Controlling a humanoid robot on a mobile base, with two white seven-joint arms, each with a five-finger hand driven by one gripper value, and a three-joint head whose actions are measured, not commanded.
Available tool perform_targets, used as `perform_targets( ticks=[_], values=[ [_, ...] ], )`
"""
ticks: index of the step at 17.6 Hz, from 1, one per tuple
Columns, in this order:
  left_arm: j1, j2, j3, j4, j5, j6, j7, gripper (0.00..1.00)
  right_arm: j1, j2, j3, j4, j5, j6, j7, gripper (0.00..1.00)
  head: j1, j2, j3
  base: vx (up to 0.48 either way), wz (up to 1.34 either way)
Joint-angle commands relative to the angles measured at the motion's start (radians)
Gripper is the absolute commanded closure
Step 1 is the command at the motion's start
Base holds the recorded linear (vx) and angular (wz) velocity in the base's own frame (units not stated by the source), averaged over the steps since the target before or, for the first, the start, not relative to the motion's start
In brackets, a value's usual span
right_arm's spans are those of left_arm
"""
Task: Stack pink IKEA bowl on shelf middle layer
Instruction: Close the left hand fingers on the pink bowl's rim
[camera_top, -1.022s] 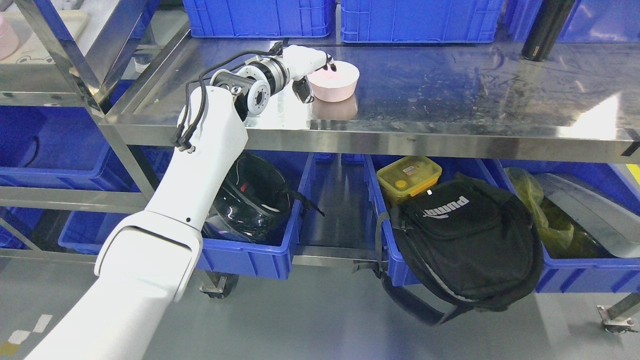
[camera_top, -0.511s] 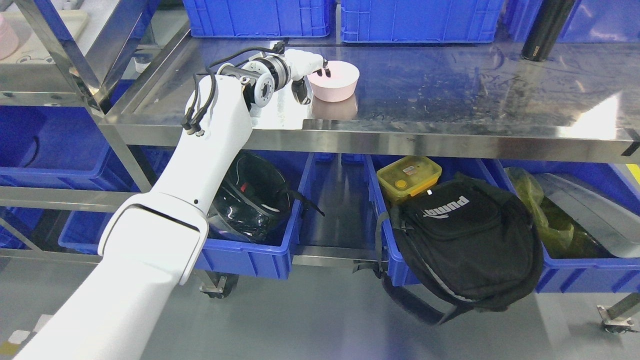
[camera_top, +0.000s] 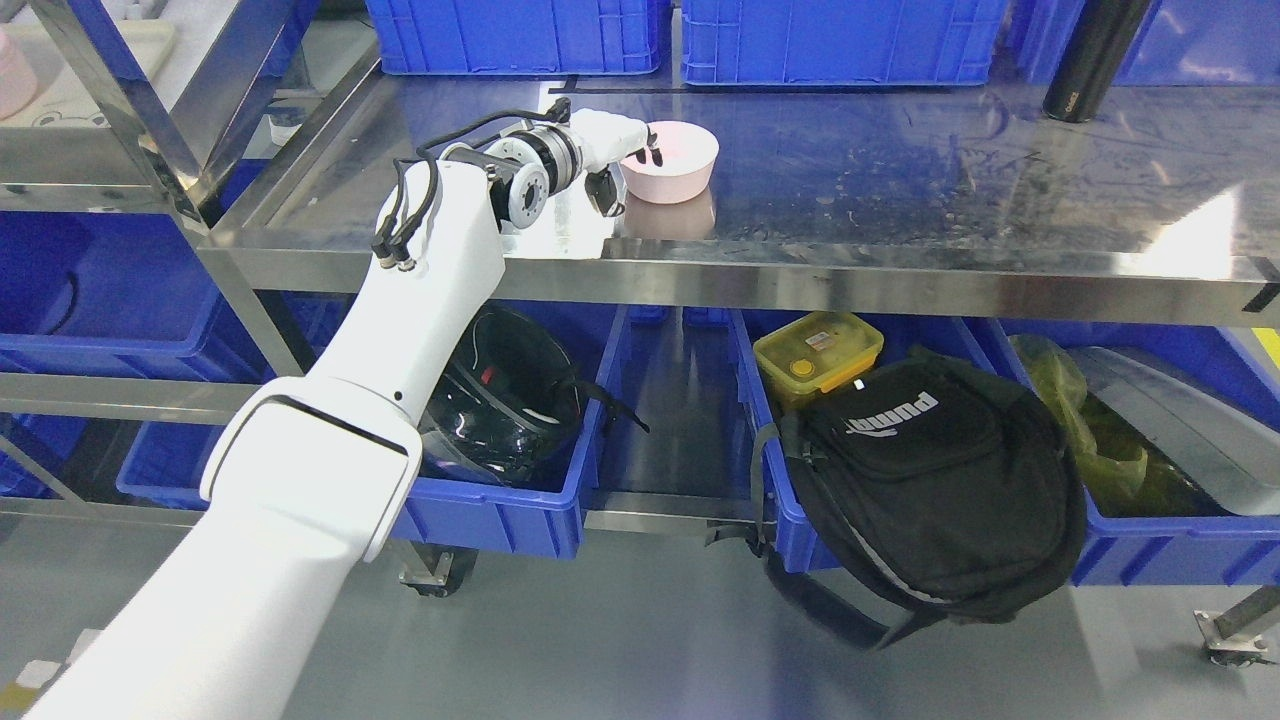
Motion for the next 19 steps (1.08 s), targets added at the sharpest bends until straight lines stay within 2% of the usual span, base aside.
perform_targets(
  ticks=[1, 5, 8, 15, 19],
  values=[
    [-0.004, 0.009, -0.013, 0.076, 0.049, -0.032, 0.026, 0.41, 0.021, -0.017, 0.0, -0.017, 0.0, 0.001, 0.0, 0.0, 0.0, 0.0, 0.0, 0.0, 0.0],
    [-0.004, 0.009, -0.013, 0.079, 0.064, -0.057, 0.056, 0.41, 0.021, -0.017, 0.0, -0.017, 0.0, 0.001, 0.0, 0.0, 0.0, 0.0, 0.0, 0.0, 0.0],
    [-0.004, 0.009, -0.031, 0.088, 0.133, -0.057, 0.064, 0.41, 0.021, -0.017, 0.0, -0.017, 0.0, 0.001, 0.0, 0.0, 0.0, 0.0, 0.0, 0.0, 0.0],
    [-0.018, 0.009, -0.036, 0.063, 0.137, -0.08, 0.125, 0.4, 0.021, -0.017, 0.0, -0.017, 0.0, 0.001, 0.0, 0.0, 0.0, 0.0, 0.0, 0.0, 0.0],
    [-0.018, 0.009, -0.045, 0.103, 0.152, -0.087, 0.129, 0.4, 0.021, -0.017, 0.0, -0.017, 0.0, 0.001, 0.0, 0.0, 0.0, 0.0, 0.0, 0.0, 0.0]
  ],
)
